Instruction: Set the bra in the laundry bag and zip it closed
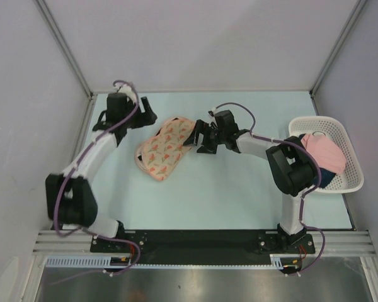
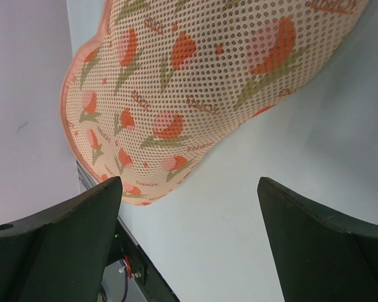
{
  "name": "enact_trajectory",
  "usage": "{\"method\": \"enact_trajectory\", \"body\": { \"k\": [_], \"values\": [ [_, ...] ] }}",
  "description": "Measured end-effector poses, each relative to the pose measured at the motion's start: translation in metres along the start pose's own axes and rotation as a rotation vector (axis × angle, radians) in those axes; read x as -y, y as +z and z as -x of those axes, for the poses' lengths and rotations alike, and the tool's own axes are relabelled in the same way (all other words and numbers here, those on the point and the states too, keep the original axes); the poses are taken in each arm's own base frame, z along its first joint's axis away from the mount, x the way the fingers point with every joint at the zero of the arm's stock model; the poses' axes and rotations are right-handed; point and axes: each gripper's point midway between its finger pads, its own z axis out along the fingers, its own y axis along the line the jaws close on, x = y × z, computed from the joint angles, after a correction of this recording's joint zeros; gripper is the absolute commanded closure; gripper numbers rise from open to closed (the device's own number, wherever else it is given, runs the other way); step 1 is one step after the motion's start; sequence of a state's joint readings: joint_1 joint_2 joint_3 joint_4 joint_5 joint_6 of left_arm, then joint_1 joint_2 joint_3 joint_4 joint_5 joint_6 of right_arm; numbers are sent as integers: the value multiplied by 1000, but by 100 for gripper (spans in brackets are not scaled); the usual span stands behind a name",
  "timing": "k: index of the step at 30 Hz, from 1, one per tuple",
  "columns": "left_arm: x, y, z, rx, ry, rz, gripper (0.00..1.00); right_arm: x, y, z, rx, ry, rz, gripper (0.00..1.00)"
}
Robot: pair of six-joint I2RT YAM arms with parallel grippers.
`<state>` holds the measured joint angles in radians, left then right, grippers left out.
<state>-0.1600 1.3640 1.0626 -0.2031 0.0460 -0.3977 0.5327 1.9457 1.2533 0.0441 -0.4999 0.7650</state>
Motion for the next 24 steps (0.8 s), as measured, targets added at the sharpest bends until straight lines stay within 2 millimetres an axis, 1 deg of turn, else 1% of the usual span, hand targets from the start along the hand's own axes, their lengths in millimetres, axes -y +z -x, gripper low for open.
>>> {"method": "enact_trajectory", "body": {
  "k": [2,3,4,6,8,9,10,11,12,13,14,15,17,20,22,24],
  "values": [
    [12,34,6,-90,86,-87,23,2,3,-2,-7,5,2,5],
    [18,54,6,-129,118,-136,25,3,3,-3,-12,9,3,6],
    [19,74,-1,-182,144,-178,27,4,4,-3,-15,11,2,5],
    [16,105,-27,-298,173,-238,28,6,4,-3,-16,15,2,5],
    [9,123,-58,-414,184,-271,28,8,3,-3,-20,16,2,5],
    [5,127,-72,-462,188,-281,29,9,3,-3,-20,16,1,5],
    [1,126,-86,-512,195,-291,30,11,3,-4,-21,16,-2,5],
    [0,124,-90,-531,198,-294,31,14,2,-5,-23,16,-7,5],
    [-1,121,-94,-550,206,-298,34,17,1,-6,-26,19,-13,5],
    [-1,117,-95,-561,218,-309,38,21,1,-9,-31,24,-20,5],
    [1,116,-93,-562,226,-317,53,24,1,-12,-37,26,-25,5],
    [2,116,-91,-558,236,-323,62,28,0,-14,-41,31,-32,5],
    [1,115,-88,-558,249,-320,77,31,0,-18,-50,38,-36,5],
    [-4,114,-89,-568,264,-295,90,30,1,-21,-58,36,-33,5],
    [-11,114,-90,-573,268,-268,93,28,2,-23,-62,32,-30,5],
    [-19,116,-92,-569,270,-245,100,27,2,-25,-66,27,-29,5]
  ]
}}
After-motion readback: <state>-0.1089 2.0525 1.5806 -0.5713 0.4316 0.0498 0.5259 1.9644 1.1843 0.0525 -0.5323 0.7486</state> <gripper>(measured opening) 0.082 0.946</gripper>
